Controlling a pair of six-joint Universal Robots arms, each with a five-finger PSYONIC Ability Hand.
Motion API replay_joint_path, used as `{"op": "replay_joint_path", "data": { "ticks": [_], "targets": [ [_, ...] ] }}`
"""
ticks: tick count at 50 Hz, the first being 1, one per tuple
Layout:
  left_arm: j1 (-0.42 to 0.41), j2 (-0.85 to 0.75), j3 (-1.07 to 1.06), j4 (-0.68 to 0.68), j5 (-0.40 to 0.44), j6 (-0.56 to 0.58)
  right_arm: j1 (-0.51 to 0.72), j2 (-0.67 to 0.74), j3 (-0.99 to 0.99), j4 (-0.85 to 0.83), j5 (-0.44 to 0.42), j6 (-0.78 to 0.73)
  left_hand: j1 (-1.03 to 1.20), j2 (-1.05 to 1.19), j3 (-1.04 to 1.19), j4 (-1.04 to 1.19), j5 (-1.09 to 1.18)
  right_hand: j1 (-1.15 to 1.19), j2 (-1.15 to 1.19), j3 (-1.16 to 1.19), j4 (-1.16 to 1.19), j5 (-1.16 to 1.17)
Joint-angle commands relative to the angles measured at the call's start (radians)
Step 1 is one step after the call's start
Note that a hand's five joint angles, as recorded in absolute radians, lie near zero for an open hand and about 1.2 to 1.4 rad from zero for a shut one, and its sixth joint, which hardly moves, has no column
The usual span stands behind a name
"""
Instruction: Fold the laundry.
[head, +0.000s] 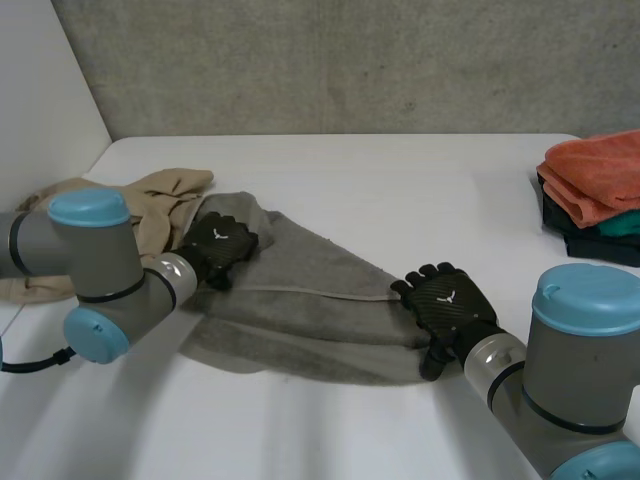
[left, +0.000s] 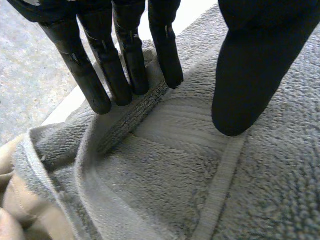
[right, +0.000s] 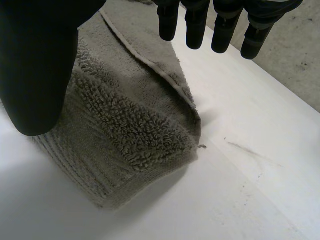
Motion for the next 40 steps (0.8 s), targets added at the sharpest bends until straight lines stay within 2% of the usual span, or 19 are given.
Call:
{"op": "replay_joint_path", "data": {
  "ticks": [1, 2, 5, 9, 12, 19, 23, 27, 28, 32, 34, 35, 37, 38, 39, 40],
  "targets": [
    [-0.011, -0.026, 0.051, -0.042, -0.001, 0.0, -0.003, -0.001, -0.003, 0.0, 0.003, 0.002, 0.655, 0.648, 0.648, 0.646, 0.651, -0.026, -0.007, -0.004, -0.006, -0.011],
    [-0.014, -0.038, 0.072, -0.048, -0.004, 0.001, -0.003, -0.001, -0.005, 0.0, 0.005, 0.002, 0.732, 0.725, 0.724, 0.722, 0.727, -0.026, -0.007, -0.004, -0.006, -0.011],
    [-0.022, -0.049, 0.094, -0.062, -0.027, 0.001, -0.01, -0.003, -0.009, -0.002, 0.018, 0.0, 0.733, 0.725, 0.725, 0.723, 0.728, -0.026, -0.007, -0.004, -0.006, -0.011],
    [-0.052, -0.029, 0.106, -0.074, -0.126, -0.002, -0.026, -0.013, -0.028, 0.002, 0.055, 0.002, 0.733, 0.725, 0.725, 0.723, 0.728, -0.035, -0.016, -0.013, -0.015, -0.02],
    [-0.078, 0.05, 0.099, -0.071, -0.169, -0.014, -0.04, -0.018, -0.051, 0.012, 0.08, 0.005, 0.733, 0.725, 0.725, 0.723, 0.728, -0.059, -0.039, -0.036, -0.038, -0.043],
    [-0.098, 0.311, 0.021, -0.065, -0.177, -0.085, -0.095, -0.027, -0.09, 0.04, 0.104, 0.044, 0.733, 0.725, 0.725, 0.723, 0.728, -0.06, -0.041, -0.038, -0.04, -0.045],
    [-0.112, 0.414, -0.007, -0.065, -0.18, -0.122, -0.109, -0.02, -0.146, 0.139, 0.074, 0.139, 0.733, 0.725, 0.725, 0.723, 0.728, -0.06, -0.041, -0.038, -0.04, -0.045],
    [-0.128, 0.485, -0.015, -0.066, -0.186, -0.132, -0.114, 0.014, -0.228, 0.259, -0.029, 0.326, 0.733, 0.725, 0.725, 0.723, 0.728, -0.06, -0.041, -0.038, -0.04, -0.045],
    [-0.132, 0.494, -0.015, -0.066, -0.192, -0.132, -0.106, 0.06, -0.263, 0.299, -0.09, 0.403, 0.733, 0.725, 0.725, 0.723, 0.728, -0.06, -0.041, -0.038, -0.04, -0.045],
    [-0.149, 0.545, 0.0, -0.063, -0.238, -0.129, -0.102, 0.157, -0.349, 0.357, -0.202, 0.511, 0.733, 0.725, 0.725, 0.723, 0.728, -0.06, -0.041, -0.038, -0.04, -0.045],
    [-0.155, 0.566, 0.014, -0.062, -0.266, -0.128, -0.099, 0.186, -0.373, 0.36, -0.202, 0.515, 0.733, 0.725, 0.725, 0.723, 0.728, -0.06, -0.041, -0.038, -0.04, -0.045],
    [-0.157, 0.571, 0.02, -0.062, -0.272, -0.131, -0.099, 0.204, -0.385, 0.362, -0.196, 0.517, 0.733, 0.725, 0.725, 0.723, 0.728, 0.008, 0.027, 0.03, 0.028, 0.023],
    [-0.158, 0.583, 0.042, -0.062, -0.285, -0.128, -0.099, 0.235, -0.413, 0.365, -0.161, 0.518, 0.733, 0.725, 0.725, 0.723, 0.728, 0.482, 0.501, 0.505, 0.503, 0.498],
    [-0.158, 0.589, 0.046, -0.062, -0.286, -0.126, -0.096, 0.237, -0.422, 0.364, -0.138, 0.517, 0.733, 0.725, 0.725, 0.723, 0.728, 0.819, 0.838, 0.841, 0.839, 0.834],
    [-0.158, 0.595, 0.05, -0.06, -0.288, -0.126, -0.091, 0.234, -0.434, 0.353, -0.076, 0.511, 0.733, 0.725, 0.725, 0.723, 0.728, 1.158, 1.178, 1.181, 1.179, 1.174],
    [-0.158, 0.603, 0.053, -0.06, -0.289, -0.126, -0.091, 0.226, -0.443, 0.348, -0.048, 0.506, 0.733, 0.725, 0.725, 0.723, 0.728, 1.162, 1.181, 1.184, 1.182, 1.177]
  ]
}}
